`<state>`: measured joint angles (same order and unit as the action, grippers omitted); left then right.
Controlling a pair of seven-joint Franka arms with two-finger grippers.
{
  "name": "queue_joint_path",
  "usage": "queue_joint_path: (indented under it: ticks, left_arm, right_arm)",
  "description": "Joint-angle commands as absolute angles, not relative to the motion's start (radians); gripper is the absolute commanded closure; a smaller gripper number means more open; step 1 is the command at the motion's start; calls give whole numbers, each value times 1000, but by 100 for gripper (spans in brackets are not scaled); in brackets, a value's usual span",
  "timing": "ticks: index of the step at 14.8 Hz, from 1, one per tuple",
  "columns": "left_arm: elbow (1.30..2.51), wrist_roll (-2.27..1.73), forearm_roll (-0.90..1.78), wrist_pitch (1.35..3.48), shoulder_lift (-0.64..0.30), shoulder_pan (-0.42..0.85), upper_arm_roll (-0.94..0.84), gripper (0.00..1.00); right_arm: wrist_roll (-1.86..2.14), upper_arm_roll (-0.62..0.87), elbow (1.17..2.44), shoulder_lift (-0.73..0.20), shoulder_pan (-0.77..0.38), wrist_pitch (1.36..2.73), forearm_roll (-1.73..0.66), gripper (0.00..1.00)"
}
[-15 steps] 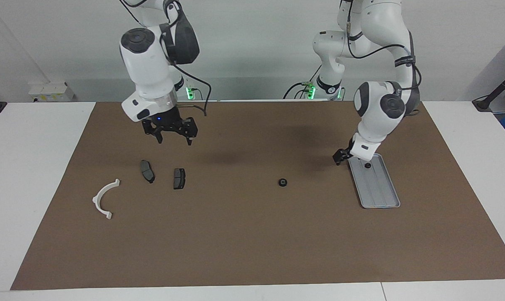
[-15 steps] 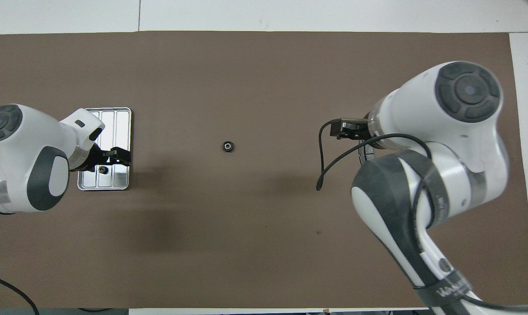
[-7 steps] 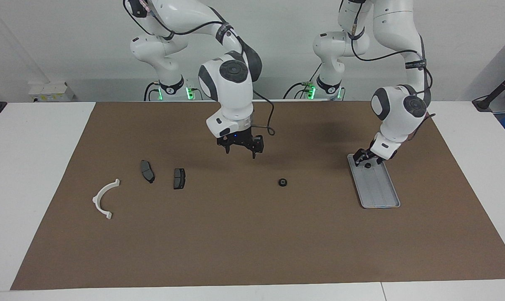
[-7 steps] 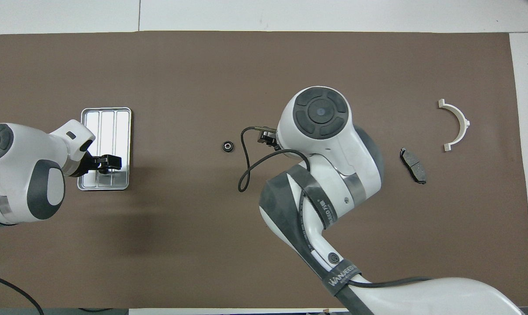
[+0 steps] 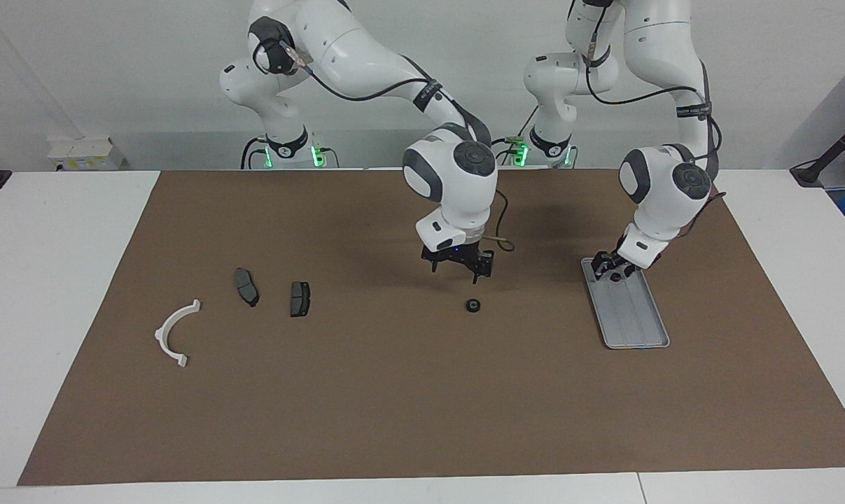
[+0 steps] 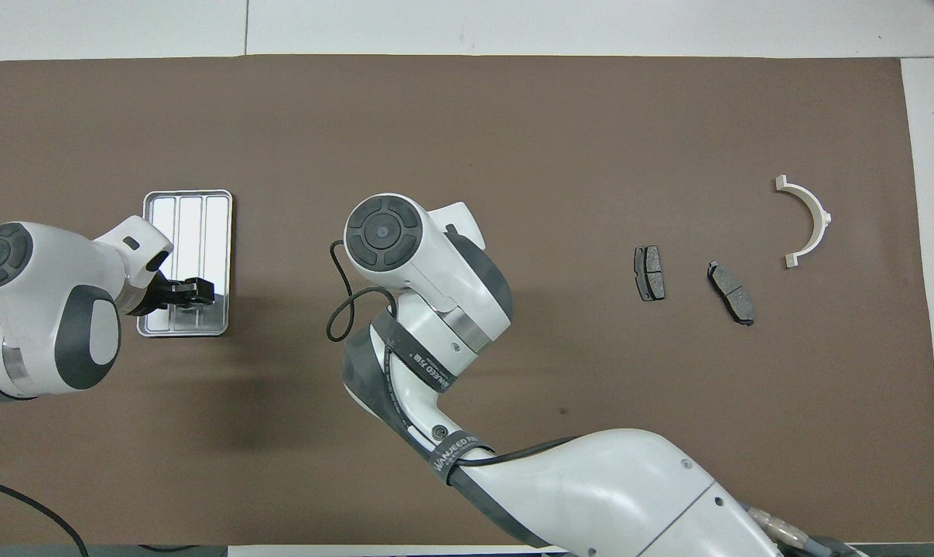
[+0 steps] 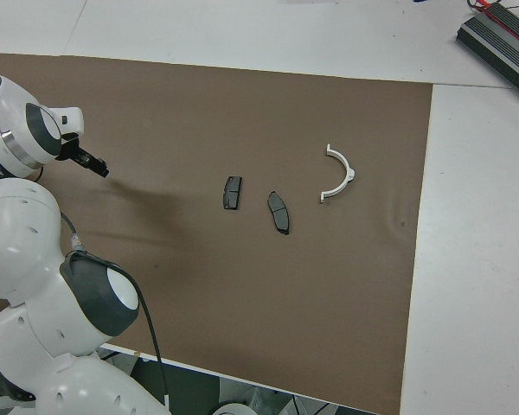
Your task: Place bearing gear from tray to pile
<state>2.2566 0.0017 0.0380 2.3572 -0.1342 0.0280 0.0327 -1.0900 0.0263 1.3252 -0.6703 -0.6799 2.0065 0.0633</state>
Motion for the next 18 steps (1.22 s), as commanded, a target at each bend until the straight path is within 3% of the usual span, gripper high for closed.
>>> queue_joint_path:
  ticks: [1,6,8,9,11,15,18]
  left_arm:
    - [2270,17,37,2379,-141,3,25,33]
    - [2270,17,37,2376,-143,2,25,51]
    - [2269,17,37,2367,-141,2,26,84]
    - [2267,17,37,2359,-141,2,26,95]
    - [2237,14,37,2317,-144,2,26,98]
    - [2076,-6,37,2078,-132,3,26,98]
    - [2019,-75,37,2017,-126,15,25,98]
  right_arm:
    - [-1100,22,1168,-787,-684,1986,78,0]
    - [-1101,12,1071,-897,-715,1996,83,0]
    - [-1100,15,1072,-899,-718,1993,87,0]
    - [-1100,15,1072,-900,-718,1990,89,0]
    - [-1100,14,1072,-900,-713,1991,89,1]
    - [-1103,15,1081,-900,-706,2008,87,13]
    - [-1101,15,1088,-897,-707,2037,77,18]
